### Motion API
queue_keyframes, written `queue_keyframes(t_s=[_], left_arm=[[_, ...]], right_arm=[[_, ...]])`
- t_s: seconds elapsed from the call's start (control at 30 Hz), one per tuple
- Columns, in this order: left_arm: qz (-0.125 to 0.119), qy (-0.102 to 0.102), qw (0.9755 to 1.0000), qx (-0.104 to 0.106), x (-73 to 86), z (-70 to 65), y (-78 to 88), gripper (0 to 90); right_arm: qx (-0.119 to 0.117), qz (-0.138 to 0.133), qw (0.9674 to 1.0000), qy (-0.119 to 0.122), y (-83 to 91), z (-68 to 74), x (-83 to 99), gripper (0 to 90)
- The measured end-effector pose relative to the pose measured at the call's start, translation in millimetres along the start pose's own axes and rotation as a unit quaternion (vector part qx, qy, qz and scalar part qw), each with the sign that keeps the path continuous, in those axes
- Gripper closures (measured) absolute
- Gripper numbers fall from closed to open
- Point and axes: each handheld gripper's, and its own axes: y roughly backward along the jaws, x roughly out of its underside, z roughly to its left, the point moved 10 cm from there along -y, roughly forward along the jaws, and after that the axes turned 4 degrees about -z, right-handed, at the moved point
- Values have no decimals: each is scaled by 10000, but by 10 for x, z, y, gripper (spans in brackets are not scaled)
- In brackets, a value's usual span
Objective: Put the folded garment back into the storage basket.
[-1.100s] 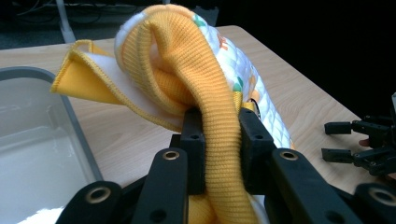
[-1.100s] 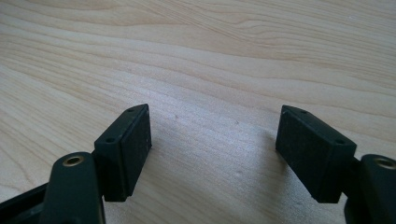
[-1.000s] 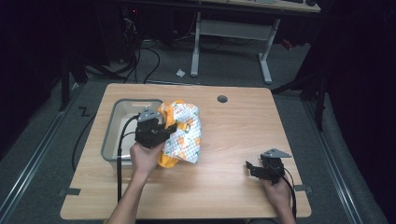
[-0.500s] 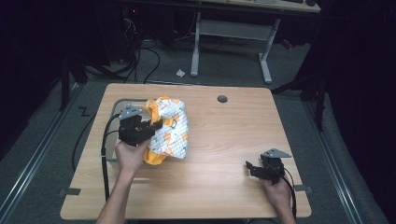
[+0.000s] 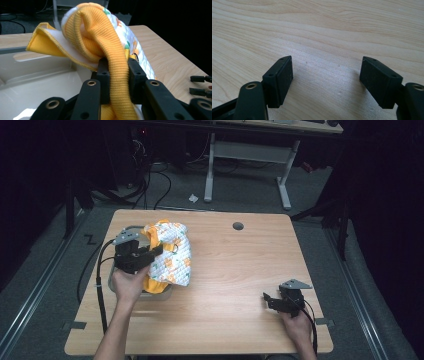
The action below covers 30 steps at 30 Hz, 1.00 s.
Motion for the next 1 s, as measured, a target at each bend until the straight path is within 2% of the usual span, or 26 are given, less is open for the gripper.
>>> queue_keyframes(t_s=[0.43, 0.57, 0.77, 0.9, 0.97, 1.0], left_arm=[[114, 125, 9997, -156, 18, 254, 60, 752], [161, 108, 9996, -199, 31, 308, 58, 753], [214, 246, 9992, -242, 60, 427, 29, 753], [363, 269, 9987, -254, 126, 515, 7, 752], [505, 169, 9977, -416, 185, 569, -21, 752], [505, 169, 9977, -416, 185, 569, -21, 752]], right_arm=[[2, -2, 10000, -5, -1, 0, -1, 269], [1, -1, 10000, -3, -1, 0, 0, 269], [1, -2, 10000, -5, -1, 0, -1, 270], [0, -2, 10000, -5, -1, 1, -1, 270], [1, -3, 10000, -6, -1, 1, -1, 269], [1, -2, 10000, -7, -1, 1, -1, 270]])
